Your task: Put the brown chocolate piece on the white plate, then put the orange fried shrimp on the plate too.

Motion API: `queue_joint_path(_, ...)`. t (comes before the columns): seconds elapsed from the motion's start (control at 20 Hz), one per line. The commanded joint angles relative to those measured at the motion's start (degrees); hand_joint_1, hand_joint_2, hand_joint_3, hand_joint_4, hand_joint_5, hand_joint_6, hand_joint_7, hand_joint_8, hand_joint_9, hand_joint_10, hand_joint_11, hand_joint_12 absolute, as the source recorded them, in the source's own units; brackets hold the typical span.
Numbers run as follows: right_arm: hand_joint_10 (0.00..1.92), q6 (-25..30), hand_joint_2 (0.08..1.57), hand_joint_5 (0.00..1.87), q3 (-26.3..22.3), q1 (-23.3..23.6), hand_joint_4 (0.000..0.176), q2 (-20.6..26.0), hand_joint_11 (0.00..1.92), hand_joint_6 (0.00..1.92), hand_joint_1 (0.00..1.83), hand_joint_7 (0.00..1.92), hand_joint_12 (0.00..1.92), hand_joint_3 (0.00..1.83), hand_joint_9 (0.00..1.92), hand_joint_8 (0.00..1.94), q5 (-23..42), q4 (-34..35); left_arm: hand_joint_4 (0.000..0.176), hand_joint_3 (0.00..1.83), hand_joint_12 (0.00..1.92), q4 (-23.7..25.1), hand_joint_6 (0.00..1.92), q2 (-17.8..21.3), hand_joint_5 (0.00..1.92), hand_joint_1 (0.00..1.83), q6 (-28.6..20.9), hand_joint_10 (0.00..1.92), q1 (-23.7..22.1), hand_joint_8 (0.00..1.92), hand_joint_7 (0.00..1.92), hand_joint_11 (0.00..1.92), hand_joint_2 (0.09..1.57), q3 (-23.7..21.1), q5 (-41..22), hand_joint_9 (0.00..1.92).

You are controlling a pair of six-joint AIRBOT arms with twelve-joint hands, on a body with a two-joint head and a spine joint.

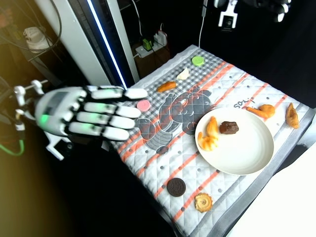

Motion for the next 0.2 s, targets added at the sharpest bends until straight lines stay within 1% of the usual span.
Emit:
queue_joint_path(0.0,0.00,0.1,1.01,0.05,-0.1,0.5,0.139,0.2,0.00,0.01,0.36,0.05,0.00,0.01,0.01,0.01,9.0,1.7,0.066,0.03,1.07,0.5,0.00,-0.2,0.00,0.55,-1.3,0.02,0.4,0.01,0.14,0.00,0.96,-0.3,-10.0,0.23)
queue_joint_path(0.05,0.01,0.1,1.04,0.09,0.0,0.5,0.119,0.2,0.03,0.00,0.41,0.10,0.01,0.00,0.05,0.01,9.0,1.1,0.011,0.05,1.13,0.1,0.00,-0.3,0.00,0.44,-1.9,0.04,1.6,0.01,0.16,0.00,1.01,-0.6,-11.7,0.27)
queue_joint_path(0.1,0.01,0.1,1.07,0.14,0.0,0.5,0.102,0.2,0.07,0.01,0.47,0.17,0.04,0.00,0.10,0.01,9.0,0.9,0.000,0.06,1.22,-0.3,0.00,-0.4,0.00,0.34,-2.4,0.04,2.4,0.01,0.18,0.00,1.05,-0.6,-12.7,0.31)
queue_joint_path(0.15,0.02,0.1,1.07,0.15,0.2,0.5,0.114,0.2,0.13,0.00,0.36,0.21,0.07,0.00,0.16,0.01,9.0,0.6,0.000,0.05,1.09,-0.6,0.03,-0.6,0.15,0.23,-3.8,0.02,2.8,0.00,0.18,0.00,1.19,-0.5,-12.9,0.31)
